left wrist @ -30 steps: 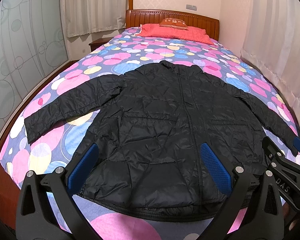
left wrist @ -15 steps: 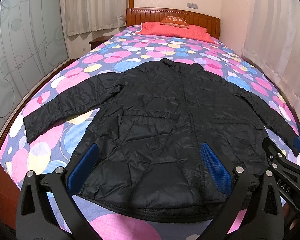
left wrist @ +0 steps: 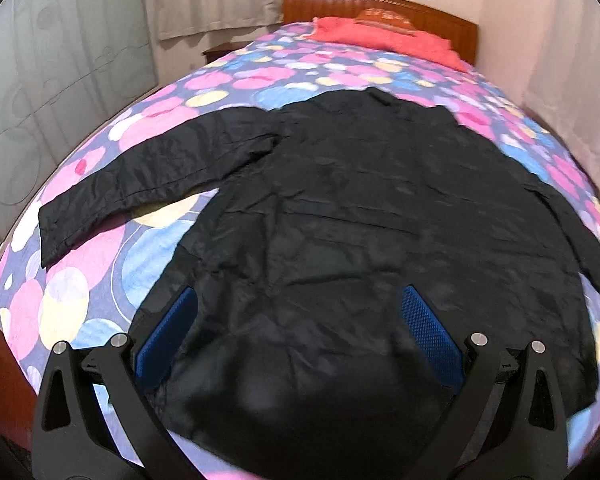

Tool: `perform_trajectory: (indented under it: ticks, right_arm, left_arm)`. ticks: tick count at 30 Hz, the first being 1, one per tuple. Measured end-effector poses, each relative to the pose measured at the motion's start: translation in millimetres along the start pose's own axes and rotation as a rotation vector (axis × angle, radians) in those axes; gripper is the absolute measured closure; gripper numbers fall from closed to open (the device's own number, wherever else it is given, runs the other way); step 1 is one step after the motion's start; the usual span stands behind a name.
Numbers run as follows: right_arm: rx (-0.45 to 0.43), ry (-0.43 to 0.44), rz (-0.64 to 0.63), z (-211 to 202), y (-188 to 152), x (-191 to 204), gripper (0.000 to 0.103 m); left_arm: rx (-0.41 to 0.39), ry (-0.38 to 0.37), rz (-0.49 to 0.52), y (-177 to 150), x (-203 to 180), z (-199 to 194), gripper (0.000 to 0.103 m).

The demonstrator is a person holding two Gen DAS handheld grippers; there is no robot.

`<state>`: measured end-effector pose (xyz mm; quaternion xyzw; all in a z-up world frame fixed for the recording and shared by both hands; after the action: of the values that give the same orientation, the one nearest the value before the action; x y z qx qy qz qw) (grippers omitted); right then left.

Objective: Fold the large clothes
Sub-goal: 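Grasp the black jacket's sleeve with the right gripper, fold it across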

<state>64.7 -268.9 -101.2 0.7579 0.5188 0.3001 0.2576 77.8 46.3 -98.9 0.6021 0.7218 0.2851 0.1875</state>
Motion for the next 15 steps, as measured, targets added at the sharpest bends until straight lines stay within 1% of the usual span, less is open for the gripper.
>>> perform_trajectory:
  ticks: [1, 2, 3, 5, 8, 10, 11, 13, 15]
  right_arm:
    - [-0.005, -0.006, 0.019, 2, 2, -7, 0.043]
    - [0.001, -0.034, 0.051, 8, 5, -22, 0.050]
    - [0.009, -0.048, 0.082, 13, 7, -34, 0.050]
    - [0.001, -0.047, 0.174, 22, 14, -66, 0.050]
    - [-0.028, -0.102, 0.305, 30, 20, -118, 0.048]
    - [-0.041, -0.116, 0.383, 33, 19, -145, 0.046]
    - [-0.047, -0.127, 0.445, 36, 17, -165, 0.044]
    - [-0.060, -0.136, 0.557, 40, 11, -199, 0.044]
    - [-0.075, -0.128, 0.656, 44, 6, -225, 0.043]
  left_arm:
    - [0.015, 0.012, -0.014, 2, 4, 10, 0.002]
    - [0.026, 0.021, -0.025, 4, 7, 18, 0.002]
    - [0.040, 0.032, -0.042, 6, 11, 26, 0.002]
    - [0.059, 0.053, -0.071, 9, 18, 40, 0.002]
    - [0.079, 0.081, -0.125, 12, 30, 56, 0.002]
    - [0.093, 0.104, -0.150, 15, 36, 65, 0.002]
    - [0.099, 0.117, -0.159, 16, 39, 70, 0.002]
    - [0.104, 0.144, -0.167, 17, 43, 75, 0.002]
    - [0.110, 0.167, -0.179, 18, 47, 81, 0.002]
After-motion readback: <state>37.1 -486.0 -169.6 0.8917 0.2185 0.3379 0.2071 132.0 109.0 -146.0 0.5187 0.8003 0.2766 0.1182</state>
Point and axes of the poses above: each gripper's, at about its wrist camera, not at the fingertips, and z roughly the way its jaws point, x to its left, y to its top, the point moved 3 cm from there along z, roughly the way its jaws point, and after that the axes turned 6 degrees about y, right-handed, at the moved point
